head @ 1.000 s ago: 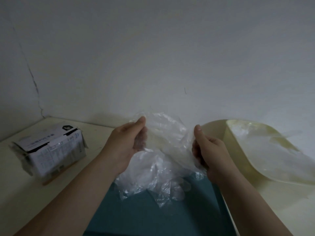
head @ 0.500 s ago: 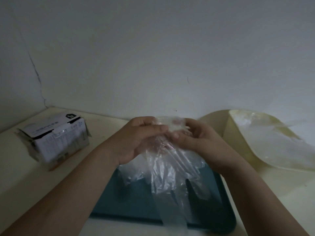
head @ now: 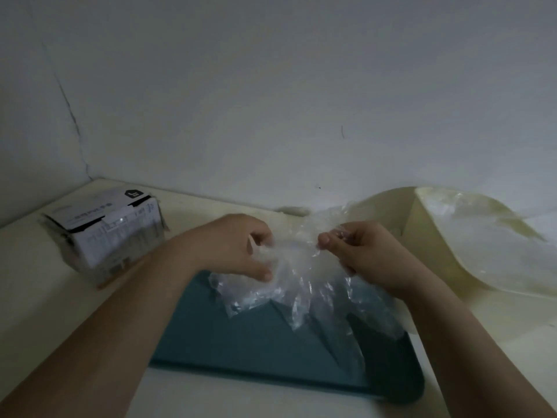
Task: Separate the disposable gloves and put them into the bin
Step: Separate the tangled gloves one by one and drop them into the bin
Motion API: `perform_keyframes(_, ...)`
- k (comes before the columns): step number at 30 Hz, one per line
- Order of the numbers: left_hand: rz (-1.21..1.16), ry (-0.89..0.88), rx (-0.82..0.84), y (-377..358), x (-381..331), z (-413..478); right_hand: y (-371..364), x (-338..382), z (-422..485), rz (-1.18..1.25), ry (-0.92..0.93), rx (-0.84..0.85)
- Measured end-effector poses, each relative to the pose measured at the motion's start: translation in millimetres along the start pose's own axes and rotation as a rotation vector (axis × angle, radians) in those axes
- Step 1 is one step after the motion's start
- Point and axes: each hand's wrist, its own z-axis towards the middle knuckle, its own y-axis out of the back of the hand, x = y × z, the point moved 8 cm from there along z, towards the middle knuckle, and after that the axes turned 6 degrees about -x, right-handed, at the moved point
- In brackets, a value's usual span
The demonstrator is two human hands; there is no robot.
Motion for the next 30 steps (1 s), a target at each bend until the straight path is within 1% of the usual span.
perform_keyframes(1, 0.067, 0.007, 0.018, -11.0, 0.9, 2.6, -3.8, 0.4, -1.1, -0.004, 0.014, 0.042)
perform_keyframes(2, 0.086, 0.006, 0.008, -19.6, 0.6, 6.3, -6.9, 0.6, -1.8, -0.018, 0.031, 0.078)
perform_keyframes(5, 0.086, -0.06, -0.034, -28.9, -3.0, 14.5, -13.0, 1.4, -4.2, -0.134, 0.077, 0.2)
perform_keyframes(6, 0.059, -0.061, -0.051, -27.4, 0.7, 16.9, -14.8, 1.8, -5.7, -0.151, 0.087, 0.254)
perform_keyframes(9, -0.057, -0.04, -0.092, -19.2, 9.7, 18.1, -19.4, 4.9, -11.4, -0.099, 0.117, 0.381)
perform_keyframes(11, -0.103, -0.053, -0.144, -11.6, 8.8, 17.8, -22.4, 7.4, -13.4, -0.097, 0.144, 0.405)
perform_keyframes(12, -0.141, -0.058, -0.195, -4.5, 7.5, 16.9, -23.4, 9.4, -13.6, -0.099, 0.164, 0.407)
perform_keyframes(15, -0.36, -0.055, -0.39, 25.4, 1.3, 10.6, -20.3, 23.2, -14.2, -0.059, 0.252, 0.378)
perform_keyframes(16, -0.476, -0.04, -0.446, 36.2, -0.2, 7.7, -16.5, 30.8, -13.6, -0.051, 0.287, 0.351)
perform_keyframes(18, -0.744, -0.016, -0.487, 45.8, -4.3, 1.3, -7.3, 45.3, -16.0, -0.04, 0.365, 0.271)
perform_keyframes(19, -0.842, -0.015, -0.464, 46.8, -8.2, -1.3, -2.2, 51.7, -17.9, -0.03, 0.397, 0.225)
perform_keyframes(20, -0.924, -0.019, -0.406, 44.9, -12.8, -3.1, 3.6, 57.6, -19.5, -0.007, 0.409, 0.174)
perform_keyframes(23, -1.133, -0.04, -0.122, 27.9, -28.3, -8.6, 25.4, 71.6, -25.6, 0.01, 0.439, -0.039)
perform_keyframes(24, -1.197, -0.027, -0.052, 22.5, -32.3, -10.5, 30.7, 74.1, -27.2, 0.029, 0.45, -0.089)
perform_keyframes(25, -1.254, -0.013, -0.003, 17.3, -35.3, -10.9, 33.0, 75.3, -28.9, 0.077, 0.453, -0.098)
perform_keyframes(27, -1.306, 0.026, 0.05, 6.1, -39.8, -11.5, 25.5, 74.4, -30.0, 0.194, 0.45, 0.008)
perform_keyframes(29, -1.263, 0.053, 0.094, -6.5, -43.7, -10.1, 10.4, 69.4, -27.8, 0.296, 0.417, 0.149)
perform_keyframes(30, -1.232, 0.058, 0.113, -11.9, -46.2, -10.1, 4.7, 65.9, -25.0, 0.344, 0.385, 0.184)
